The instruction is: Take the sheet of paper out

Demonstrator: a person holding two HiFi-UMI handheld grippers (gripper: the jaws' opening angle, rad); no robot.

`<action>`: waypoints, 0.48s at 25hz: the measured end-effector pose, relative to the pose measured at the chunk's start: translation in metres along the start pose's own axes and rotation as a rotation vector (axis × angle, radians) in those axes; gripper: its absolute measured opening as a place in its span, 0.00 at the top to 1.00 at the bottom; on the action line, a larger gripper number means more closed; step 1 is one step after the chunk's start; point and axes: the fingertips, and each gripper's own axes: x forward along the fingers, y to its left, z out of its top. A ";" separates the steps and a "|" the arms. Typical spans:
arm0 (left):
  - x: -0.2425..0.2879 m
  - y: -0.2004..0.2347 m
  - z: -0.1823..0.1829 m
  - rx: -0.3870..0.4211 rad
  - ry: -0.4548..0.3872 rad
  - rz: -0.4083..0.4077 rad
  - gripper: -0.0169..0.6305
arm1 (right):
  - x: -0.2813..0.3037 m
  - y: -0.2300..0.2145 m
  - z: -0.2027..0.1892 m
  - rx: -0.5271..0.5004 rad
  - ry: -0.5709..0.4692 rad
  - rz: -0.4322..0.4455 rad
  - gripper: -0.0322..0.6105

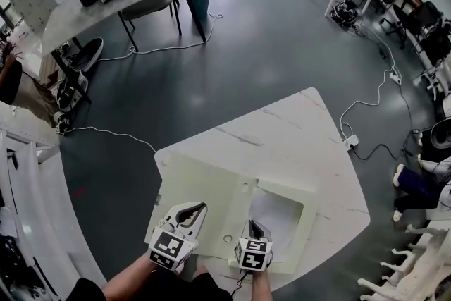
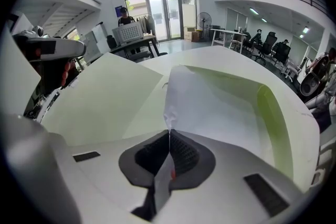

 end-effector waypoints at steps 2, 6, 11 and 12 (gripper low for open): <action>-0.004 0.000 0.003 0.000 -0.007 0.001 0.94 | -0.005 0.003 0.003 -0.002 -0.009 0.003 0.92; -0.016 -0.001 0.008 0.006 -0.039 0.006 0.94 | -0.017 0.010 0.007 -0.002 -0.033 0.007 0.92; -0.037 -0.002 0.011 0.014 -0.051 0.010 0.94 | -0.035 0.019 0.014 -0.003 -0.073 0.006 0.92; -0.042 -0.003 0.012 0.015 -0.056 0.011 0.94 | -0.040 0.021 0.015 -0.003 -0.083 0.006 0.92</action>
